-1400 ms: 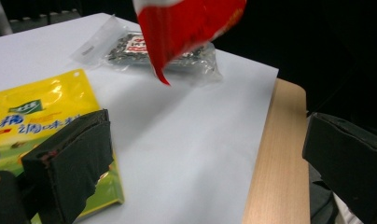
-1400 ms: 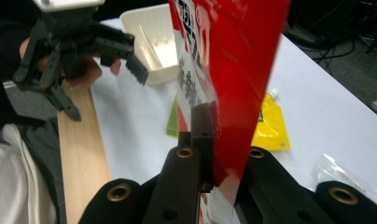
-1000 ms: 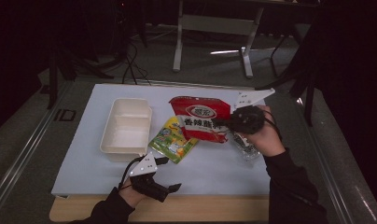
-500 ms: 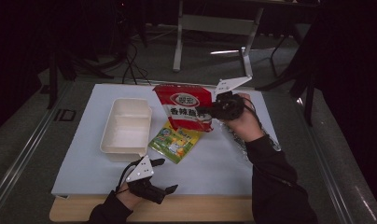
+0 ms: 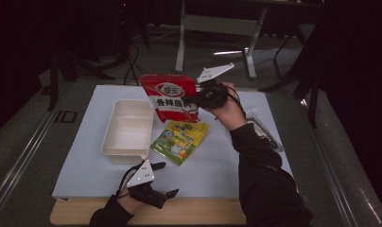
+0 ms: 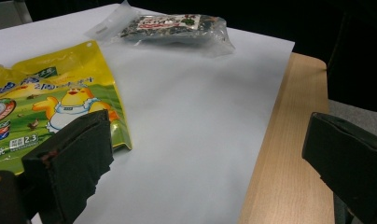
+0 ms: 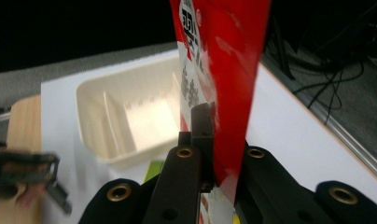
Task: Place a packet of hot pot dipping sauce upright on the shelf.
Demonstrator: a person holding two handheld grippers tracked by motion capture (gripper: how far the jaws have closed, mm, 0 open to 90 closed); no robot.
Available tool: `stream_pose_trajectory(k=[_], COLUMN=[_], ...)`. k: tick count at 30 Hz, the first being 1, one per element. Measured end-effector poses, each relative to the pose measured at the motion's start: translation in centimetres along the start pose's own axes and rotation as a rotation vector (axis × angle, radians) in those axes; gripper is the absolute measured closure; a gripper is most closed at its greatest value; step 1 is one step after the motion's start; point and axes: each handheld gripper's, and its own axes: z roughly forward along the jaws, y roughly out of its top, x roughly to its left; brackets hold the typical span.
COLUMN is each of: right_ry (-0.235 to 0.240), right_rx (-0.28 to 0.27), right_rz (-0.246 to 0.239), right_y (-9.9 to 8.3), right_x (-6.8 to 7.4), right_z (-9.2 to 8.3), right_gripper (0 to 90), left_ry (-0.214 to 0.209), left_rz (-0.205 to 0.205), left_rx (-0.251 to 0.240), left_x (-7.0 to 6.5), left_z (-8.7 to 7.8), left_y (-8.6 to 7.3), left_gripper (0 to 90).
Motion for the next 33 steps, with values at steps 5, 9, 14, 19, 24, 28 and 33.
stream_pose_trajectory(k=[5, 9, 14, 19, 24, 28, 33], right_ry=[0.003, 0.007, 0.022, 0.062, 0.081, 0.087, 0.094], right_rx=[-0.038, -0.05, -0.069, -0.083, -0.103, -0.092, -0.077], right_rz=[0.018, 0.025, 0.043, 0.051, 0.046, 0.046, 0.052], right_y=[1.0, 1.4, 1.7, 2.1, 2.4, 2.7, 2.8], right_x=[-0.5, -0.8, -1.1, -1.4, -1.5, -1.6, -1.9], right_z=[2.1, 3.9, 5.9, 7.9, 9.7, 11.4, 13.7], right_gripper=[89.9, 90.0, 89.9, 89.9, 89.9, 89.9, 90.0], left_ry=[0.0, -0.001, 0.006, 0.006, 0.011, 0.009, 0.001], left_rz=[-0.003, -0.012, -0.019, -0.026, -0.021, -0.025, -0.024], left_rx=[0.004, 0.002, 0.004, -0.004, -0.002, -0.007, -0.004], left_x=[0.0, 0.0, 0.1, 0.1, 0.0, 0.0, -0.2], left_z=[-0.2, -0.3, -0.6, -0.9, -1.0, -1.1, -1.2], left_y=[-0.2, -0.4, -0.5, -0.5, -0.5, -0.5, -0.5], left_gripper=[2.8, 2.8, 2.8, 2.9, 2.9, 2.9, 4.0])
